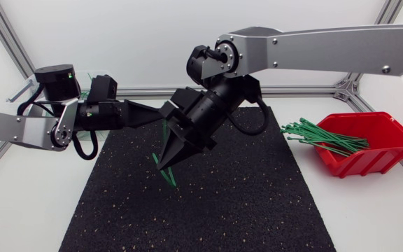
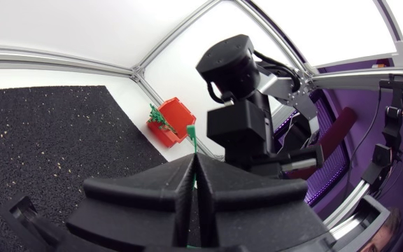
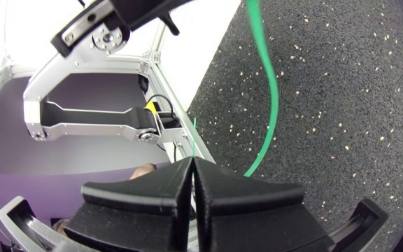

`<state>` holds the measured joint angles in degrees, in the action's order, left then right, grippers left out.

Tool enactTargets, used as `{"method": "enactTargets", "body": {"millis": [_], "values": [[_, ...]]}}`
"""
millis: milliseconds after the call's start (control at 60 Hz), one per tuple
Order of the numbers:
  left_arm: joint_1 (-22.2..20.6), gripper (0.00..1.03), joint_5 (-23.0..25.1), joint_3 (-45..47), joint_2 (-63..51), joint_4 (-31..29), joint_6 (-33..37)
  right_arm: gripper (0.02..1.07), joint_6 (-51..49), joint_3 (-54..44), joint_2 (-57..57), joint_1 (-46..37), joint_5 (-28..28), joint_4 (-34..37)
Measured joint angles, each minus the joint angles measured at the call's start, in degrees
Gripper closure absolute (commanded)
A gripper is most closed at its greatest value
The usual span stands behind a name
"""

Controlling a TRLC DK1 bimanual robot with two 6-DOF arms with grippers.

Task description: Take a green cable tie from the red box, thread the tail through the head to close it, then place it in the transparent bin on the left.

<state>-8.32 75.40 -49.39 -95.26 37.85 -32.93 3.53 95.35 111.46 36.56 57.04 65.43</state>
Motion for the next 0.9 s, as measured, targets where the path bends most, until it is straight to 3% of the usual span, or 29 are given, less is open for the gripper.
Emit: {"method": "enactTargets", "body": {"millis": [300,450,617,900], "values": [[-4.13,1.00,-8.02,7.74,7.28,2.91,0.42,1.01,5.99,-3.67,-5.49,-4.33,10.73,-2.80],[-6.12,1.00,-10.67,10.45,9.81,3.72,0.42,1.01,7.52,-3.93,-6.97,-4.42,15.15,1.81],[-6.38,1.00,-13.97,13.97,12.15,4.98,0.39,1.01,8.15,-4.00,-7.54,-4.44,16.00,6.58],[-6.45,1.00,-16.57,19.41,17.88,9.51,0.39,1.01,10.08,-6.32,-8.17,-6.45,18.40,8.76]]}}
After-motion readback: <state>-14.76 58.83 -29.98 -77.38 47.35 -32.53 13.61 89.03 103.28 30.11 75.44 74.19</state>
